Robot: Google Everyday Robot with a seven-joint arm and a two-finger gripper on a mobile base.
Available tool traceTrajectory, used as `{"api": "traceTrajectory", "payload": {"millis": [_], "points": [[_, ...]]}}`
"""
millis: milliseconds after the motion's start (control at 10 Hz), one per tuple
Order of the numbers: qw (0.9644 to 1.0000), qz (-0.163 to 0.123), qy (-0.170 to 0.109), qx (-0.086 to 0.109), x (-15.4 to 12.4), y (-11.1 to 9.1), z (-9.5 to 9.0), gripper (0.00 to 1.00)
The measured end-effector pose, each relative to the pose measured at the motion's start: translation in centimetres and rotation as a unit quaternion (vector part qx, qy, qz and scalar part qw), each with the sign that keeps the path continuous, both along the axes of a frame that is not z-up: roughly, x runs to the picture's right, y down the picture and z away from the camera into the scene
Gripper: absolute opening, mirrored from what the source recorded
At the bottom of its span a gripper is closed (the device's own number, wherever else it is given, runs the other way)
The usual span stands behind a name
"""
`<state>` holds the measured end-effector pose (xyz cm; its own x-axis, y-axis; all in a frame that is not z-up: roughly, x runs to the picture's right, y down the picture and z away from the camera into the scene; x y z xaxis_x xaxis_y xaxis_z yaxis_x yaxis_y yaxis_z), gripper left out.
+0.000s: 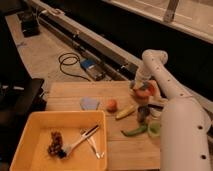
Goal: Wipe red bowl with sponge
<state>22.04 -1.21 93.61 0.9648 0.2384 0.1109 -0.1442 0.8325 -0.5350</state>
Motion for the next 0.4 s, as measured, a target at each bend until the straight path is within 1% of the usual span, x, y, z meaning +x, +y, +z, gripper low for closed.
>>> {"api": "traceTrajectory", "payload": {"millis": [200, 300, 400], "points": [[1.0, 0.002, -0.002, -0.005, 0.2, 0.9, -0.7, 0.0], [1.0, 0.004, 0.0, -0.006, 0.3, 1.0, -0.7, 0.0], [0.9999, 0.011, 0.009, -0.004, 1.4, 1.0, -0.8, 0.0]]}}
